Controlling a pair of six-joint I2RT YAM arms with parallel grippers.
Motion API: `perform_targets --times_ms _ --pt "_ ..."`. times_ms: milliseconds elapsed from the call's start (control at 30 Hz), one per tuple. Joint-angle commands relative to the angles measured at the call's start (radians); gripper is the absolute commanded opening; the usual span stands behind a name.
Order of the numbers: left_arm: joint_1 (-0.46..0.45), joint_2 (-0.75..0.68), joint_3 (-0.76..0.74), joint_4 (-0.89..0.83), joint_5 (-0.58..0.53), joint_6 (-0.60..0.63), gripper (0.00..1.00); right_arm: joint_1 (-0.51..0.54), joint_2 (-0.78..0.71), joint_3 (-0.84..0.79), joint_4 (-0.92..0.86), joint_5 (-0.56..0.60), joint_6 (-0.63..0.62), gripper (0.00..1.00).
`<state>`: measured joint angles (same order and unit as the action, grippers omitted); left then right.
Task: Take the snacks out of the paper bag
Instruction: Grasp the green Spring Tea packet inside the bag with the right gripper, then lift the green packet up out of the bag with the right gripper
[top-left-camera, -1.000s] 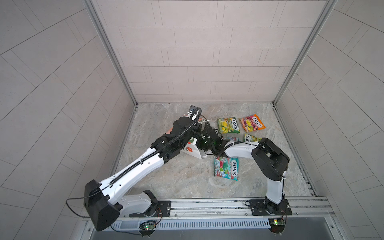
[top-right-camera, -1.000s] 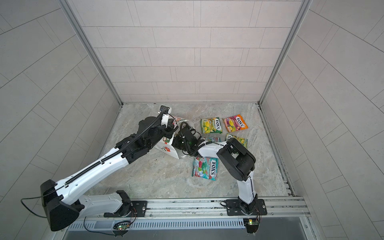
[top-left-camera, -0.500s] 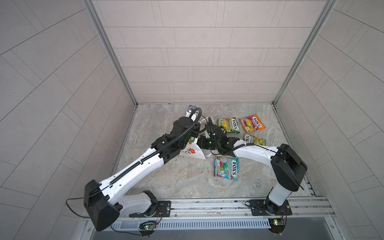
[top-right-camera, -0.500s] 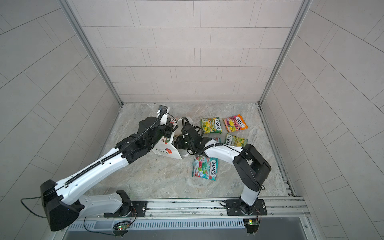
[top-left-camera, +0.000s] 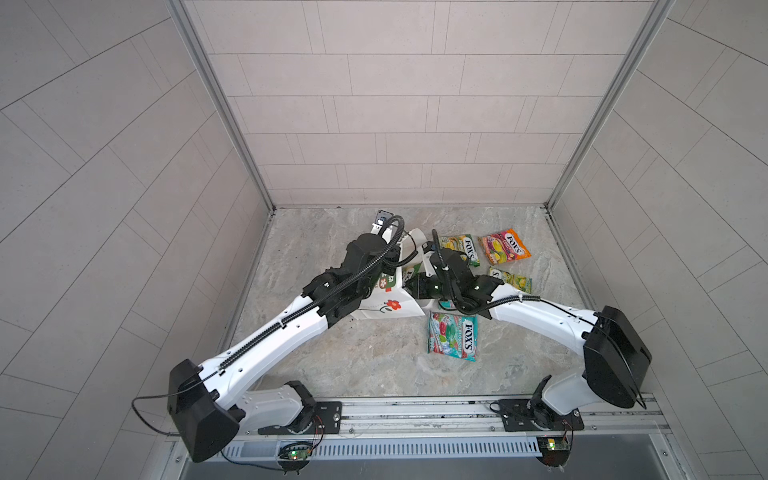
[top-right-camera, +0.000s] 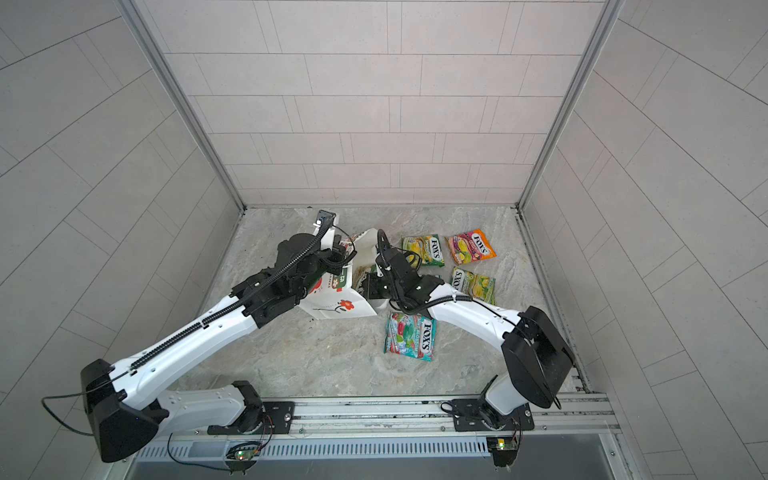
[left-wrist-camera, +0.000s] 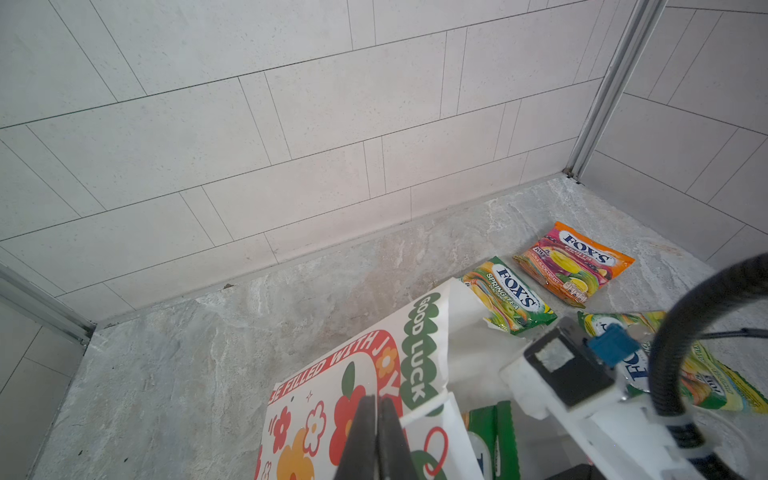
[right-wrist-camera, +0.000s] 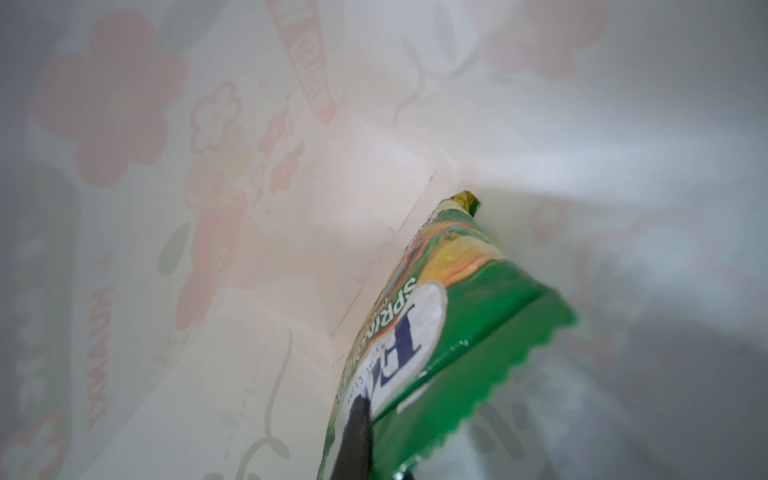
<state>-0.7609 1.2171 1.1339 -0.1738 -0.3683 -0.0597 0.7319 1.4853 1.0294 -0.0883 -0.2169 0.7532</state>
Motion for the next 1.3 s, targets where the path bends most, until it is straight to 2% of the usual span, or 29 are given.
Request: perform_targets --times_ms 0,600,900,1267 --pt "-0.007 -0.020 -0.003 0.003 -0.005 0.012 0.00 -0.016 -0.064 -0.009 -0.005 0.057 -0.043 0.00" --pt "-0.006 -0.017 -0.001 0.000 -0.004 0.023 0.00 -0.106 -0.203 0.064 -0.153 -0.049 -0.153 0.00" --pt "-0.006 -0.013 0.002 -0.008 0.005 0.032 0.00 -0.156 -0.281 0.092 -0.160 -0.135 -0.150 0.00" --pt "-0.005 -0.018 0.005 -0.015 -0.004 0.037 0.00 -0.233 -0.390 0.148 -0.200 -0.173 -0.162 0.00"
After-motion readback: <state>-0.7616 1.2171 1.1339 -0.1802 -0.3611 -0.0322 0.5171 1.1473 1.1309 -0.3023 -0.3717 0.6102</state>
